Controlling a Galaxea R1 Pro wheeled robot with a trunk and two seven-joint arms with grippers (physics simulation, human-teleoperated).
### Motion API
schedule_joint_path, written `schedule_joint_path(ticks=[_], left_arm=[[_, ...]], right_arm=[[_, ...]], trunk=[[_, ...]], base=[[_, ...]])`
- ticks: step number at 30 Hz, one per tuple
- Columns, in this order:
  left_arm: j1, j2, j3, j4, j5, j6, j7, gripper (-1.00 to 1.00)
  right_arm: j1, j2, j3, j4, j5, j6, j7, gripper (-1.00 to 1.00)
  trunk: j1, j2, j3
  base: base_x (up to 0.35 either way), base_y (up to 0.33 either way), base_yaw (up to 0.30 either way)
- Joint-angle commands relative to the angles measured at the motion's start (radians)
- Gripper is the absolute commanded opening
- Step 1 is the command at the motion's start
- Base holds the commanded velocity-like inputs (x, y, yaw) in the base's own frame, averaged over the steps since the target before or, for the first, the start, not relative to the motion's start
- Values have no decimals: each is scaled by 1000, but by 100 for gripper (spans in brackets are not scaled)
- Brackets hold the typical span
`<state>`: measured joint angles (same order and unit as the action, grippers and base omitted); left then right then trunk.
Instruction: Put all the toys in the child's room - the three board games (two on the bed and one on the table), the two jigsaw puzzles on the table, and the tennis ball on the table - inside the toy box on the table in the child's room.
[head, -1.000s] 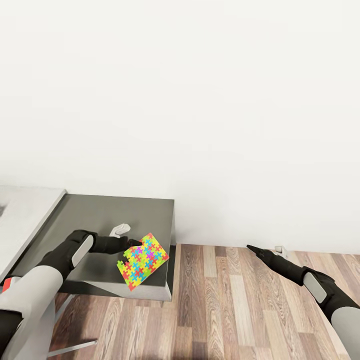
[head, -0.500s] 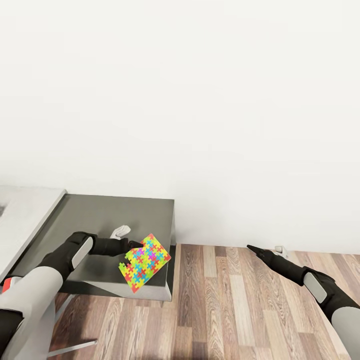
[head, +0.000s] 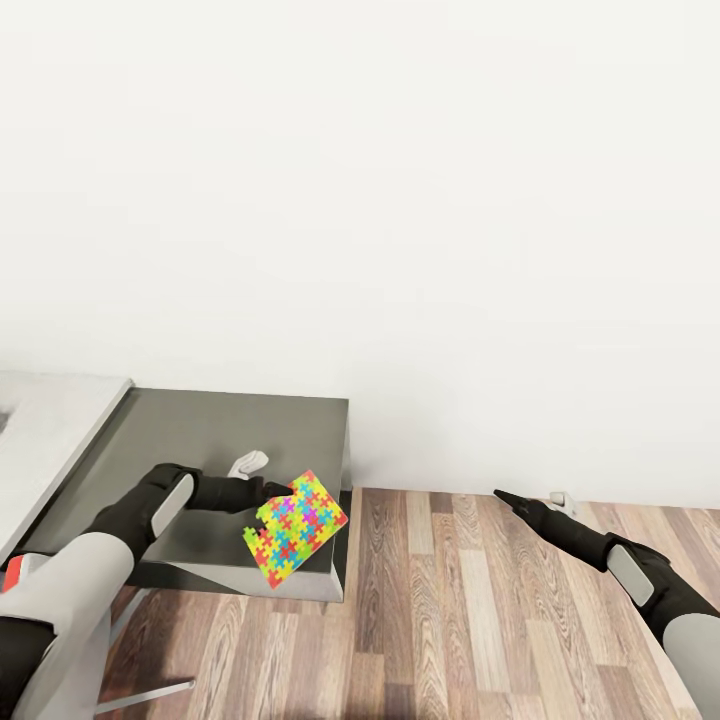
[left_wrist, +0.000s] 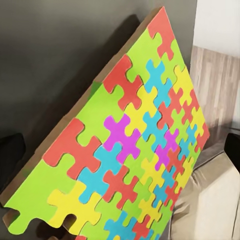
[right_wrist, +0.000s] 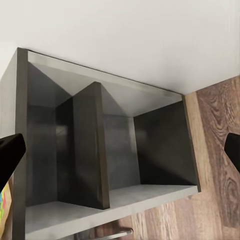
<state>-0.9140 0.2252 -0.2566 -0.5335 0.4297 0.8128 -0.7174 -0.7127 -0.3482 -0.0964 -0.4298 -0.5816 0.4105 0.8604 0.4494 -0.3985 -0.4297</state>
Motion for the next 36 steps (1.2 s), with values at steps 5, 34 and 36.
schedule_joint_path(ticks=[5,34,36], left_arm=[[0,-8,-7,0,-1,3,1,100],[0,-31,-7,0,0,4,-1,100],[0,-32,-7,0,0,4,-2,100]], right_arm=[[-1,1,-2,0,-6,8,2,100],[-1,0,-2,0,-6,9,2,100],[-1,0,-2,0,-6,10,2,100]], trunk=[[1,-2,-2],[1,-2,-2],[1,-2,-2]], base=[[0,0,0],[0,0,0],[0,0,0]])
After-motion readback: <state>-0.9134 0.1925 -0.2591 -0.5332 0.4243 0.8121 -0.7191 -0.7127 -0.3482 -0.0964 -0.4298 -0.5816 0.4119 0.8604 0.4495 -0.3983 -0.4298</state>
